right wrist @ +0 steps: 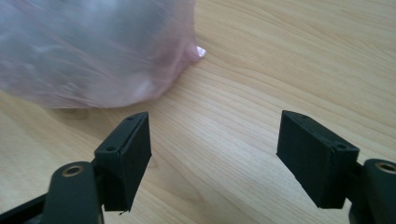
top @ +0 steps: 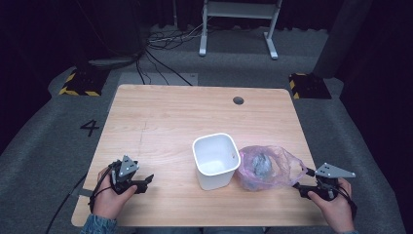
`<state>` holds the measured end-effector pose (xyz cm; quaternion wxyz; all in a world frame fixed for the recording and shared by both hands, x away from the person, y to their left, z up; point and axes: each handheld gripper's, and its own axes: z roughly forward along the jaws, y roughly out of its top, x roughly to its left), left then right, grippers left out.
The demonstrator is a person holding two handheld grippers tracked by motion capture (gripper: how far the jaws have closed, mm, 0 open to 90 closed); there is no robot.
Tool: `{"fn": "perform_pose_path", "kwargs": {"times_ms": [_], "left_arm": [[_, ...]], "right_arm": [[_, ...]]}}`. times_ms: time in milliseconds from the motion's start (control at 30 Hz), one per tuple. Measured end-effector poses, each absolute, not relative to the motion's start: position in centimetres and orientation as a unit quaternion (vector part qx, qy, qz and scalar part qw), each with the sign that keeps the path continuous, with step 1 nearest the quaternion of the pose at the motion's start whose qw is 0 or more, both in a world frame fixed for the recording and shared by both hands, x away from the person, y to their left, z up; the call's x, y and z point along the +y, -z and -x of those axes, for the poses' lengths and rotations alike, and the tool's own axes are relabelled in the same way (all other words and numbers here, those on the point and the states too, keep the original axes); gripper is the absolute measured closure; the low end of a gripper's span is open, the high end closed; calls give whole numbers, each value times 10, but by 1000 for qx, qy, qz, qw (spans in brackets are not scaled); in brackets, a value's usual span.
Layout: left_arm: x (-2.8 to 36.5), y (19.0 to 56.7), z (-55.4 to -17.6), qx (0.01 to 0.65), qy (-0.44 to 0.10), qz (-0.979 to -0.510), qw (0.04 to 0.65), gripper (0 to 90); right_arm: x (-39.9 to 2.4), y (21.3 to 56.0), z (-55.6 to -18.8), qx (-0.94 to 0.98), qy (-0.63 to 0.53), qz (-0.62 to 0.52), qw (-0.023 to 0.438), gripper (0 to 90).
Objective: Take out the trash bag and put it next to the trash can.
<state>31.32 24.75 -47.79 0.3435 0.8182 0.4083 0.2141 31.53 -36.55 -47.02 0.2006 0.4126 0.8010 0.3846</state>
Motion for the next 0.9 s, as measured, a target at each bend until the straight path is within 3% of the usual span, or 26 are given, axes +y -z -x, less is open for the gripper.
{"fn": "perform_pose_path", "kwargs": {"times_ms": [500,900], "left_arm": [[268,484,-318,431,-211,-818,318,209],[280,498,-320,447,-201,-816,307,213]], "right_arm": [[-371,503,-329,794,-365,-447,189,204],[-365,504,-330,800,-344,-451,197,171]]}}
